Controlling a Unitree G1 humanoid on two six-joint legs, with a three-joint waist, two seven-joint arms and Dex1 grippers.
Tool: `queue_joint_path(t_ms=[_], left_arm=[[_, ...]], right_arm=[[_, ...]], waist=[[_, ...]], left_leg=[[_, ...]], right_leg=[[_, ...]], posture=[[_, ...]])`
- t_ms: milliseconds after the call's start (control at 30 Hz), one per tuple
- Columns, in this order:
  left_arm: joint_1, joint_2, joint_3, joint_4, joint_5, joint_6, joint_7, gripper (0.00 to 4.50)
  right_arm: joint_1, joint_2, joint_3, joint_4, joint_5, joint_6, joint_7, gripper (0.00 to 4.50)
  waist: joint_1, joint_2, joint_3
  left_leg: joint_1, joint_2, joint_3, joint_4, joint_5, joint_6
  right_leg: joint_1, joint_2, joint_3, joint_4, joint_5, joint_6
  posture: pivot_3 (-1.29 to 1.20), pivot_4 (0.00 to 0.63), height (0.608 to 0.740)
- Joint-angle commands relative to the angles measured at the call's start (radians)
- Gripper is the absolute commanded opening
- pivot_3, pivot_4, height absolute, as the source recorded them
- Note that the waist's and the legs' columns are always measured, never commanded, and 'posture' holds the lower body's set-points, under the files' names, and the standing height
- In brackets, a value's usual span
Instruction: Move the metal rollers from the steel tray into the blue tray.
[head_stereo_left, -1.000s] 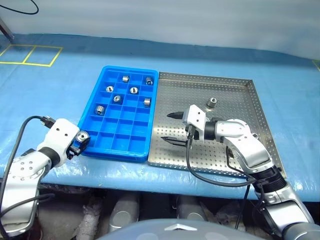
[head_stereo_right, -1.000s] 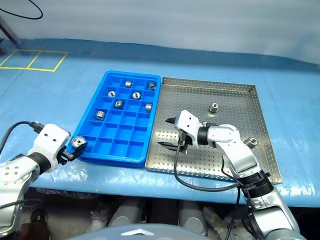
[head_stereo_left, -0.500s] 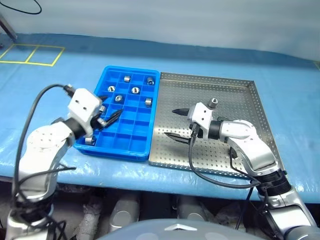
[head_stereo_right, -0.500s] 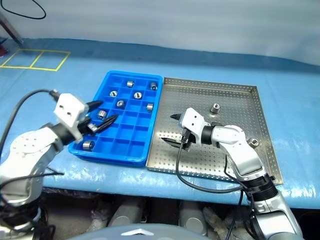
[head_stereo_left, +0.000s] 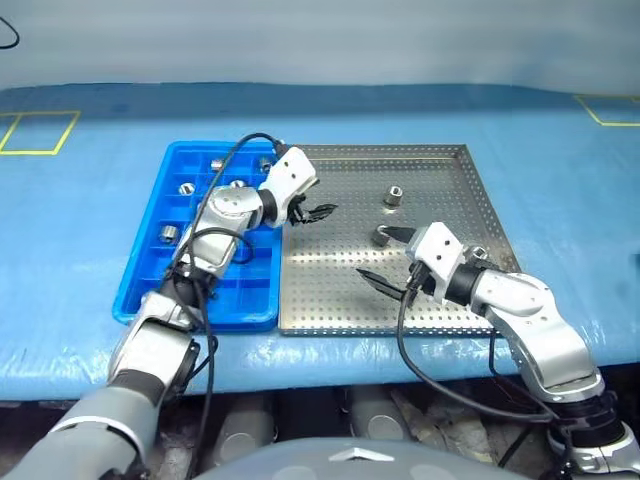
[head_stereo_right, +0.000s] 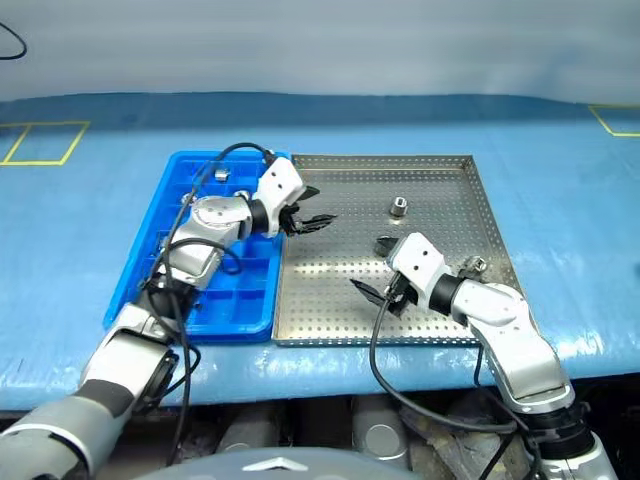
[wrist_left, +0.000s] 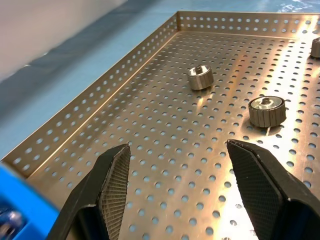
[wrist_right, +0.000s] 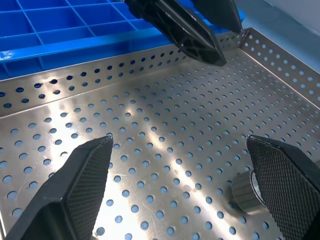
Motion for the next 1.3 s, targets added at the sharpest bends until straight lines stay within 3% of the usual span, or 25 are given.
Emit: queue_joint_path(t_ms=[33,500,733,933,1133,1300], left_arm=[[-0.064,-0.049,-0.02,0.132,0.026,-0.075,-0.032,3.34],[-0.151,-0.165,-0.044,0.433,0.124,-0.176,-0.046,3.34],[-0.165,-0.176,-0.046,0.515,0.183,-0.196,-0.017,3.34],[-0.161,-0.17,-0.037,0.533,0.2,-0.203,-0.006,3.34],[-0.153,-0.155,-0.037,0.502,0.21,-0.2,-0.006,1.89],[-0.146,-0.134,-0.026,0.486,0.212,-0.197,0.001,1.89]], right_arm=[[0.025,0.002,-0.039,-0.069,0.015,0.008,-0.032,4.5],[0.075,0.003,-0.058,-0.117,0.025,0.025,-0.074,4.5],[0.079,0.003,-0.055,-0.121,0.026,0.025,-0.083,4.5],[0.077,0.004,-0.051,-0.112,0.026,0.019,-0.083,4.5],[0.061,0.005,-0.043,-0.102,0.025,0.016,-0.08,4.5],[0.048,0.004,-0.038,-0.092,0.025,0.012,-0.075,4.5]], waist=[[-0.02,0.0,0.0],[-0.172,0.0,0.0],[-0.22,-0.001,0.0],[-0.233,-0.001,0.0],[-0.234,-0.001,0.0],[-0.237,-0.001,0.0]], left_leg=[[0.0,0.0,0.0,0.0,0.0,0.0],[0.001,-0.001,0.007,0.001,-0.003,0.005],[0.002,-0.001,0.01,0.001,-0.003,0.006],[0.003,-0.001,0.011,0.001,-0.004,0.007],[0.003,-0.002,0.012,0.002,-0.004,0.008],[0.004,-0.002,0.014,0.003,-0.004,0.008]], right_leg=[[0.0,0.0,0.0,0.0,0.0,0.001],[0.0,0.0,0.008,0.0,-0.002,0.013],[0.001,0.002,0.014,0.0,-0.001,0.017],[0.001,0.002,0.017,-0.001,-0.001,0.019],[0.002,0.001,0.018,-0.002,0.001,0.021],[0.003,0.001,0.019,-0.003,0.002,0.023]], posture=[[-0.36,0.15,0.74],[-0.41,0.15,0.74],[-0.41,0.15,0.74],[-0.41,0.15,0.74],[-0.39,0.15,0.74],[-0.37,0.15,0.74]])
